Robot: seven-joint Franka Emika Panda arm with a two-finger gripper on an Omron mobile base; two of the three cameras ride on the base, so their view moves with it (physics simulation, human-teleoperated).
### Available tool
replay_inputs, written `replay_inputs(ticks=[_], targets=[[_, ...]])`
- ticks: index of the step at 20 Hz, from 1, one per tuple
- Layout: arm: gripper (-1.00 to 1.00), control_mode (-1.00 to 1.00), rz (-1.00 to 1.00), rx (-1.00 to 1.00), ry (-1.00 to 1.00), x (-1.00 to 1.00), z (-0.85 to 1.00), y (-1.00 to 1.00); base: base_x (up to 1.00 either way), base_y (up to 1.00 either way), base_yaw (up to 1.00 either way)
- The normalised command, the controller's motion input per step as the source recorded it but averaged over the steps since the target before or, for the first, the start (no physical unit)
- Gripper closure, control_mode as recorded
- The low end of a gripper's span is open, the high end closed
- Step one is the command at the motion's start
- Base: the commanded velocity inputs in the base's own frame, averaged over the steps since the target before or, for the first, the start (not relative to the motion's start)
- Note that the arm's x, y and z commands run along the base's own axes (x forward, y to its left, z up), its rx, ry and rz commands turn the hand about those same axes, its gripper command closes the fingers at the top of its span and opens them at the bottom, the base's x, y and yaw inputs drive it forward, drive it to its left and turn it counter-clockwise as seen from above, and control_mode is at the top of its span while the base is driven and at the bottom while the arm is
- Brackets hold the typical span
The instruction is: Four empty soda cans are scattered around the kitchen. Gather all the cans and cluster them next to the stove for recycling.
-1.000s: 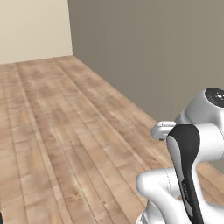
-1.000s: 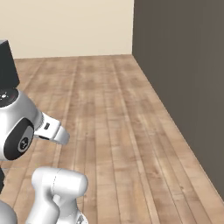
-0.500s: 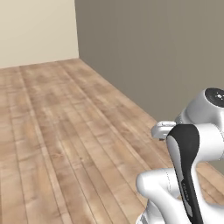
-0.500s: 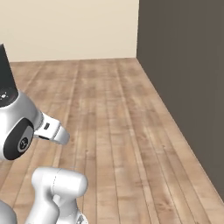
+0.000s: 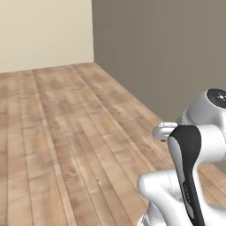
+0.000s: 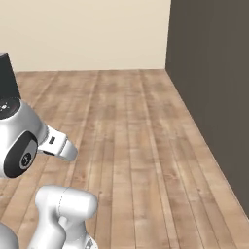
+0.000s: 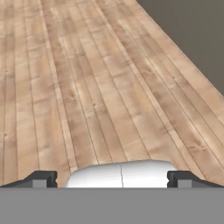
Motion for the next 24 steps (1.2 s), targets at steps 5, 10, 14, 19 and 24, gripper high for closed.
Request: replay_inputs(ticks=[5,10,14,19,24], targets=[[-1.0,1.0,0.0,0.0,0.0,0.0,0.0,0.0,0.97,-0.01,0.18],[-1.0,1.0,0.0,0.0,0.0,0.0,0.0,0.0,0.19,-0.03,0.41],[-1.0,1.0,0.0,0.0,0.0,0.0,0.0,0.0,0.0,0.0,0.5],[-1.0,1.0,0.0,0.0,0.0,0.0,0.0,0.0,0.42,-0.04,0.38],[-1.0,1.0,0.0,0.0,0.0,0.0,0.0,0.0,0.8,-0.19,0.27]])
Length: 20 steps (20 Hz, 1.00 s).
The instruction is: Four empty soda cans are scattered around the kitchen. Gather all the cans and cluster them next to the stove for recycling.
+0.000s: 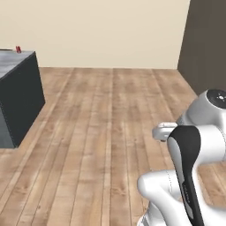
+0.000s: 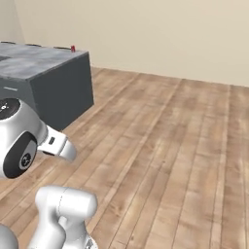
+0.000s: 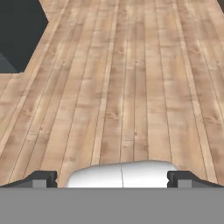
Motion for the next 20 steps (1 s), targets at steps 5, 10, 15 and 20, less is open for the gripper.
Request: replay_inputs(ticks=[5,10,15,20], targets=[[-1.0,1.0,0.0,0.0,0.0,0.0,0.0,0.0,0.62,-0.28,0.31],[-1.0,1.0,0.0,0.0,0.0,0.0,0.0,0.0,0.6,-0.21,0.35],[-1.0,1.0,0.0,0.0,0.0,0.0,0.0,0.0,0.52,-0.18,0.38],[-1.0,1.0,0.0,0.0,0.0,0.0,0.0,0.0,0.48,-0.25,0.36]])
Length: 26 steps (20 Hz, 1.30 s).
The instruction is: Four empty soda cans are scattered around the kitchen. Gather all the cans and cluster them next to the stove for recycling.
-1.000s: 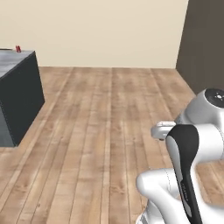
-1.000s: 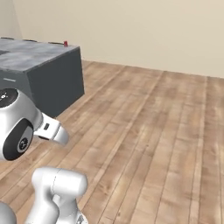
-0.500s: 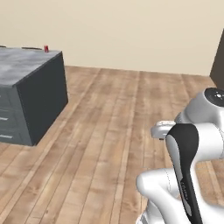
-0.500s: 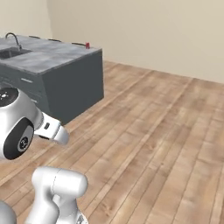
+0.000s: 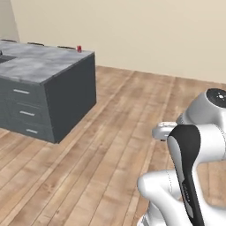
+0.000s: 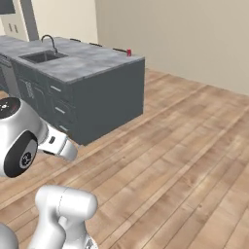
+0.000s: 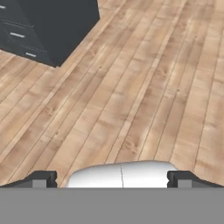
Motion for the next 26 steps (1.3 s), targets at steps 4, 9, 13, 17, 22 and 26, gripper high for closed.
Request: replay_inputs(ticks=[4,9,13,17,22,26], targets=[[-1.0,1.0,0.0,0.0,0.0,0.0,0.0,0.0,0.48,-0.31,0.33],[-1.0,1.0,0.0,0.0,0.0,0.0,0.0,0.0,0.5,-0.44,0.28],[-1.0,1.0,0.0,0.0,0.0,0.0,0.0,0.0,0.49,-0.49,0.26],[-1.0,1.0,0.0,0.0,0.0,0.0,0.0,0.0,0.49,-0.49,0.26],[-1.0,1.0,0.0,0.0,0.0,0.0,0.0,0.0,0.49,-0.49,0.26],[-1.0,1.0,0.0,0.0,0.0,0.0,0.0,0.0,0.49,-0.5,0.26]])
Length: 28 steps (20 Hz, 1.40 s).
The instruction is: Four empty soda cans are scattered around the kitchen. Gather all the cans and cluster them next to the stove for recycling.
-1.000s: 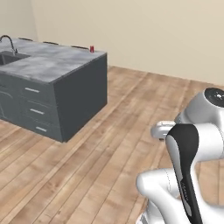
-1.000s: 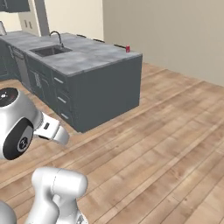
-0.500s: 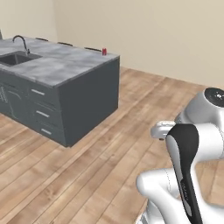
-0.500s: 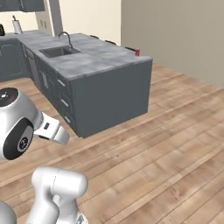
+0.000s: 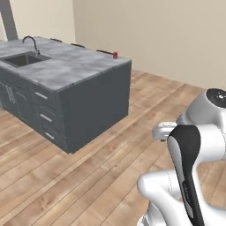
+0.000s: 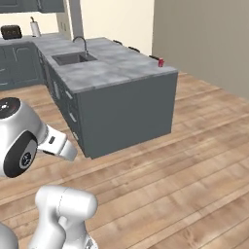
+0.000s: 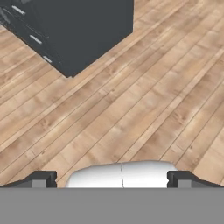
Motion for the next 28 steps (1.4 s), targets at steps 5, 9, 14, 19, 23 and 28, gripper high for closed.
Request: replay_inputs(ticks=[5,9,14,19,23,28], targets=[[-1.0,1.0,0.0,0.0,0.0,0.0,0.0,0.0,0.49,-0.5,0.26],[-1.0,1.0,0.0,0.0,0.0,0.0,0.0,0.0,0.49,-0.5,0.26],[-1.0,1.0,0.0,0.0,0.0,0.0,0.0,0.0,0.49,-0.5,0.26],[-1.0,1.0,0.0,0.0,0.0,0.0,0.0,0.0,0.49,-0.5,0.26],[-1.0,1.0,0.0,0.0,0.0,0.0,0.0,0.0,0.49,-0.51,0.26],[-1.0,1.0,0.0,0.0,0.0,0.0,0.0,0.0,0.49,-0.51,0.26]])
